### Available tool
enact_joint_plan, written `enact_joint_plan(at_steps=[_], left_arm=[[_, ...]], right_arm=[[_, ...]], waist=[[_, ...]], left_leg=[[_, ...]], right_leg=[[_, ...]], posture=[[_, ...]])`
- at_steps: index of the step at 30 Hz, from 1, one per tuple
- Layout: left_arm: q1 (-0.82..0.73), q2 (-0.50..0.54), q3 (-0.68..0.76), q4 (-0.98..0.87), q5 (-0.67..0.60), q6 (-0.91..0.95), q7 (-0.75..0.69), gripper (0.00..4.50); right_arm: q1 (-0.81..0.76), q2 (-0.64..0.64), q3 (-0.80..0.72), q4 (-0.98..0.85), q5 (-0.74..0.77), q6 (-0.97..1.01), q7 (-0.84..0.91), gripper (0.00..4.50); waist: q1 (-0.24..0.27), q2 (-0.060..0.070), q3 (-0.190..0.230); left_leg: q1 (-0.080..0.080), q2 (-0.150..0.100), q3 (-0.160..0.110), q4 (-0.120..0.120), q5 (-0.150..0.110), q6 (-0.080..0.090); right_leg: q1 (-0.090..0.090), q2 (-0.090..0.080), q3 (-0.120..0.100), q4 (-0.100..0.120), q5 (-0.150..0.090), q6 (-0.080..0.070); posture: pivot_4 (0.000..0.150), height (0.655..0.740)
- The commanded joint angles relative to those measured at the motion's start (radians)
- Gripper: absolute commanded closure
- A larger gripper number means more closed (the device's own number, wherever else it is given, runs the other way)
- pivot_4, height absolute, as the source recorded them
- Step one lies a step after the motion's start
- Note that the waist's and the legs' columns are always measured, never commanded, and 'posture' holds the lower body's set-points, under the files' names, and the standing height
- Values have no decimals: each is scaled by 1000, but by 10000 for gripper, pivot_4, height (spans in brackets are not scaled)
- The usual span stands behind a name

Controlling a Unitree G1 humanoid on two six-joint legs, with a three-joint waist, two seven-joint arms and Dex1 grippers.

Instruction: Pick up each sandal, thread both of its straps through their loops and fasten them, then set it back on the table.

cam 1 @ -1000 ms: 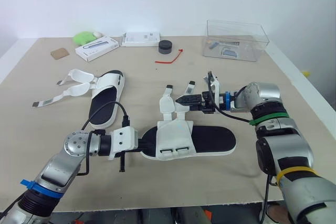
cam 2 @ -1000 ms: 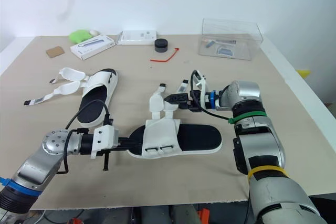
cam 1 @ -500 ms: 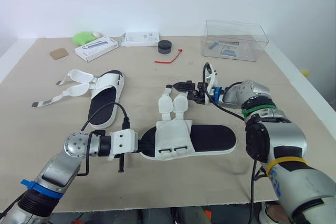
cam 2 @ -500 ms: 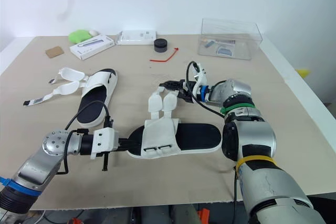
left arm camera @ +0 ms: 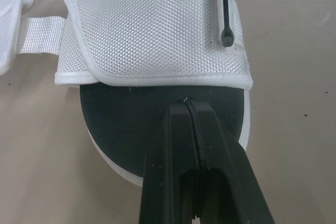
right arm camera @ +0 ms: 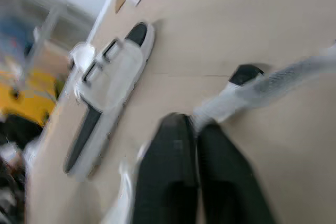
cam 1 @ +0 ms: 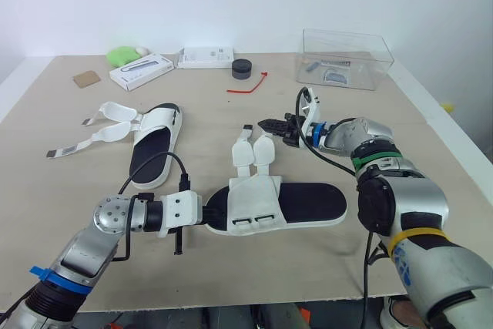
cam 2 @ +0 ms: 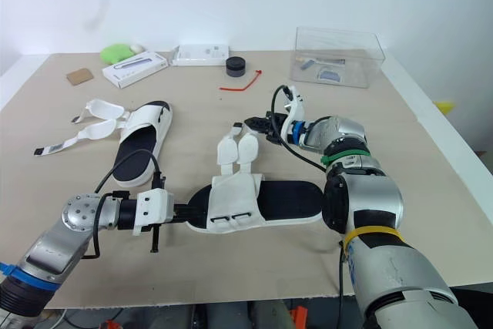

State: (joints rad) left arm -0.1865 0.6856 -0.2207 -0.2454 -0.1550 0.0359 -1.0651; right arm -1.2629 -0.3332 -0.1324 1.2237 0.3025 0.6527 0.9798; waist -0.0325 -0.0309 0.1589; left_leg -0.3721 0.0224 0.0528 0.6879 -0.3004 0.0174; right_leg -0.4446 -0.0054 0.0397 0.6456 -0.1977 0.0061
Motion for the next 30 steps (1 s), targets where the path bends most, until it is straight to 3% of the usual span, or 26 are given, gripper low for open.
enact_joint_plan(at_steps=[1, 3, 10, 13, 16, 23, 30], left_arm=[[11, 4, -11, -8, 16, -10, 3, 45000], [12, 4, -12, -9, 17, -11, 4, 45000], [15, 6, -19, -17, 16, -9, 5, 45000], [13, 7, -21, -22, 14, -4, 3, 45000], [7, 7, -24, -26, 11, 4, 0, 45000], [-8, 2, -33, -25, 9, 12, -6, 45000], [-24, -10, -42, -10, 12, 9, -10, 45000]], right_arm=[[22, -7, 101, -138, -83, -224, 190, 44525], [42, -5, 97, -200, -68, -270, 234, 44525], [283, -11, 172, -645, -80, -780, 382, 44525], [401, -50, 231, -783, -99, -1119, 495, 44525], [453, -89, 261, -803, -92, -1301, 555, 44525], [468, -145, 293, -769, -67, -1437, 578, 44525], [478, -248, 452, -835, -123, -1696, 630, 44525]], waist=[[0, 0, 0], [0, 0, 0], [1, 0, 0], [2, 0, 0], [3, 0, 0], [6, 0, 0], [9, 0, 0]], left_leg=[[0, 0, 0, 0, 0, 0], [0, 0, 0, 0, 0, 0], [0, 0, -1, 0, -1, -1], [0, 0, -1, 0, -1, -2], [2, 0, -1, 0, -1, -2], [5, 1, 1, 0, -1, -2], [5, 1, 1, 0, -1, -2]], right_leg=[[0, 0, 0, 0, 0, 0], [0, 0, -1, 0, 0, 0], [0, -2, -3, 0, 0, 0], [0, -3, -3, 0, 0, 0], [1, -3, -3, 0, 0, 0], [3, -2, -3, 1, 0, -2], [3, -2, -2, 2, -1, -3]], posture=[[1500, 7400], [1500, 7400], [1500, 7400], [1500, 7400], [1500, 7400], [1500, 7400], [1500, 7400]])
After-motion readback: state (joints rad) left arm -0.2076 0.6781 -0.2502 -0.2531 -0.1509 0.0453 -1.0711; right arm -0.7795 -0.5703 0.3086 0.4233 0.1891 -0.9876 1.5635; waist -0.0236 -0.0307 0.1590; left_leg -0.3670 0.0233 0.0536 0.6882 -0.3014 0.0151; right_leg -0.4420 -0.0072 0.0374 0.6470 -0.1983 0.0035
